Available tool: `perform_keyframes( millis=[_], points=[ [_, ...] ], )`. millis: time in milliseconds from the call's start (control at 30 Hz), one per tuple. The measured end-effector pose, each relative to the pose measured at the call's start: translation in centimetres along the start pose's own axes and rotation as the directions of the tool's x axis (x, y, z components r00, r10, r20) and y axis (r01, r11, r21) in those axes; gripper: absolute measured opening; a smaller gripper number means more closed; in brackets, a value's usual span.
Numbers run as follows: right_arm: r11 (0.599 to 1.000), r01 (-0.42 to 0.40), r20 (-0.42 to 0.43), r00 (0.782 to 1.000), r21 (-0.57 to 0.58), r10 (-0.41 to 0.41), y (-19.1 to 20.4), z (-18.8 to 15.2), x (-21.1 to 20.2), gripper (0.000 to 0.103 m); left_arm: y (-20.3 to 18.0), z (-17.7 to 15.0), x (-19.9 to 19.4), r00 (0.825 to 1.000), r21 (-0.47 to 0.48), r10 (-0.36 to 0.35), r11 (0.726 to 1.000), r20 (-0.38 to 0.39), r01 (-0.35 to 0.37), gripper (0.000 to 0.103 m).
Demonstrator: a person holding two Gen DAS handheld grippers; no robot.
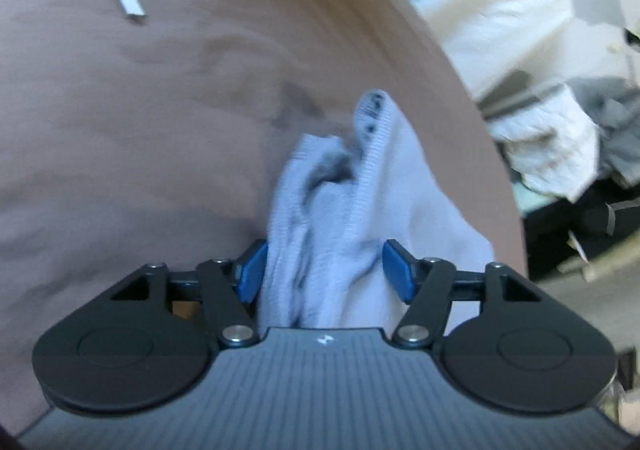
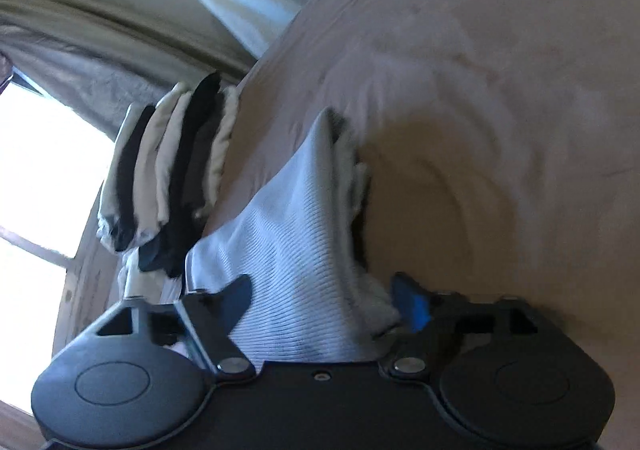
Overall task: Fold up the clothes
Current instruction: 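Lower the hoodie onto the clothes stack and open both tools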
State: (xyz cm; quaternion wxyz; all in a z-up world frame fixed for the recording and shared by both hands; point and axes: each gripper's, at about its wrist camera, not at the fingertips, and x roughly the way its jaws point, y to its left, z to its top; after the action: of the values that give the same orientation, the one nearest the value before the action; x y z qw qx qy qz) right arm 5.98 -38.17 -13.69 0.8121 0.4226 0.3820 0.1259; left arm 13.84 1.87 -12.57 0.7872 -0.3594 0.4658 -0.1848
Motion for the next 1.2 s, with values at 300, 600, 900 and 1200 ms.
perform_keyframes(
  millis=[300,600,900,1200],
  points=[
    [0.921,0.061,0.012,0.998,-0.385,-0.061,7.3,0.3,5.4,0.031,-7.0,-1.8,-4.0,0.985,0.307,0.087,0.943,0.150,-0.131,0.013],
    [0.728,-0.001,0.012,1.000,-0.685,0.012,23.4,7.0,4.7,0.030,-12.8,3.9,-13.1,0.913,0.353,-0.004,0.923,0.408,-0.154,0.012],
    [0.401,-0.213,-0.174,0.976,-0.891,0.132,49.1,17.6,14.4,0.030,-16.5,17.5,-22.1,0.694,0.209,0.031,0.943,0.719,-0.258,0.012],
    [0.267,-0.233,-0.205,0.970,-0.935,0.127,55.8,20.0,30.9,0.042,-9.6,26.7,-15.1,0.601,-0.148,0.279,0.955,0.749,-0.258,0.015]
  ],
)
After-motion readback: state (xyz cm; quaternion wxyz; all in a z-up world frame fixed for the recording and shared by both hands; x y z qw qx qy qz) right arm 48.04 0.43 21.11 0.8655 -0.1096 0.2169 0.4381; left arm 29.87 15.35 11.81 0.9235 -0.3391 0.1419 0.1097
